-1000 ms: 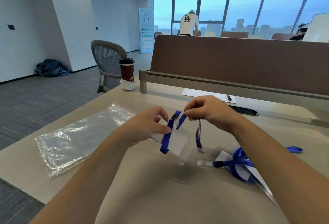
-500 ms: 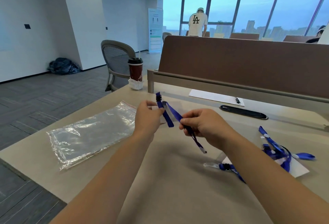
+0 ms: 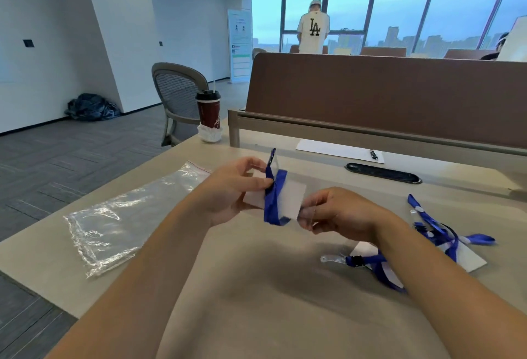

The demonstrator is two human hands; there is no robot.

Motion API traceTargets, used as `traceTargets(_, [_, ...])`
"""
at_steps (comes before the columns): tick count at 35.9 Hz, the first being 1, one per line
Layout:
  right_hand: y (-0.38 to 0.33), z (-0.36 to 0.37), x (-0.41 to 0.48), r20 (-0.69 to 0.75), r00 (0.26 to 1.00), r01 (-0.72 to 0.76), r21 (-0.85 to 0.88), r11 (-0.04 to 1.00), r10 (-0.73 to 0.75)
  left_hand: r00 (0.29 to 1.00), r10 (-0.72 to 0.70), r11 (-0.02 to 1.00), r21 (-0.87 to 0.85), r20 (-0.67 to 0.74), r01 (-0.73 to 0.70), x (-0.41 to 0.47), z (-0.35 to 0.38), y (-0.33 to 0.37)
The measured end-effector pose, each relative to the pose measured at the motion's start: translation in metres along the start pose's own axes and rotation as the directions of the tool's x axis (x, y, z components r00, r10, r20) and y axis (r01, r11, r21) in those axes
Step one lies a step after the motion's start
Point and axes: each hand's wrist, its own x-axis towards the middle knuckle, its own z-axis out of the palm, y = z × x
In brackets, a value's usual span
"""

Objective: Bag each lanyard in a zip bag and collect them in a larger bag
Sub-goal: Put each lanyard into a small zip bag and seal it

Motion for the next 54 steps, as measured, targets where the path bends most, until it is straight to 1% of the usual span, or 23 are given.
traceTargets(3, [-0.007, -0.01, -0.003, -0.017, 0.999, 0.028, -0.017, 0.999, -0.028, 0.998, -0.047, 0.985, 0.165, 0.032, 0.041, 0.001, 0.003, -0.001])
traceTargets(5, [-0.013, -0.015, -0.004, -0.021, 0.999, 0.042, -0.018, 0.999, -0.042, 0.997, -0.054, 0.97, 0.238, 0.056, 0.039, 0.001, 0.006, -0.003])
traceTargets(9, [-0.02, -0.016, -0.004, -0.009, 0.998, 0.062, -0.074, 0.995, -0.063, 0.995, -0.053, 0.939, 0.342, 0.081, 0.022, 0.003, 0.012, -0.009])
traceTargets(19, [-0.025, -0.014, -0.005, -0.041, 0.998, 0.04, 0.026, 0.999, -0.039, 0.997, -0.041, 0.941, 0.337, 0.068, 0.016, 0.002, 0.017, -0.013])
traceTargets(22, [-0.026, -0.012, -0.006, -0.073, 0.996, 0.051, 0.058, 0.997, -0.046, 0.999, 0.014, 0.907, 0.421, 0.034, -0.026, 0.003, 0.017, -0.014])
traceTargets(27, [-0.029, -0.004, -0.004, -0.185, 0.976, 0.089, -0.123, 0.988, -0.111, 0.997, 0.073, 0.876, 0.478, -0.007, -0.061, 0.005, 0.02, -0.017])
traceTargets(33, [-0.037, -0.001, -0.005, -0.244, 0.958, 0.123, -0.116, 0.986, -0.149, 0.994, 0.093, 0.856, 0.514, -0.05, -0.055, 0.006, 0.023, -0.018])
traceTargets(35, [-0.038, 0.003, -0.004, -0.272, 0.945, 0.137, -0.169, 0.976, -0.18, 0.992, 0.107, 0.839, 0.541, -0.067, -0.054, 0.007, 0.023, -0.019])
traceTargets(39, [-0.039, 0.005, 0.001, -0.373, 0.893, 0.149, -0.28, 0.948, -0.251, 0.988, 0.124, 0.807, 0.589, -0.088, -0.048, 0.007, 0.021, -0.02])
traceTargets(45, [-0.035, 0.01, 0.005, -0.385, 0.891, 0.149, -0.256, 0.955, -0.243, 0.98, 0.171, 0.782, 0.619, -0.102, -0.072, 0.005, 0.02, -0.017])
traceTargets(51, [-0.035, 0.02, 0.009, -0.299, 0.923, 0.158, -0.279, 0.947, -0.242, 0.957, 0.252, 0.76, 0.642, -0.146, -0.102, -0.006, 0.014, -0.014])
traceTargets(54, [-0.037, 0.029, 0.015, -0.271, 0.932, 0.166, -0.273, 0.948, -0.241, 0.953, 0.259, 0.74, 0.666, -0.156, -0.092, -0.011, 0.01, -0.015])
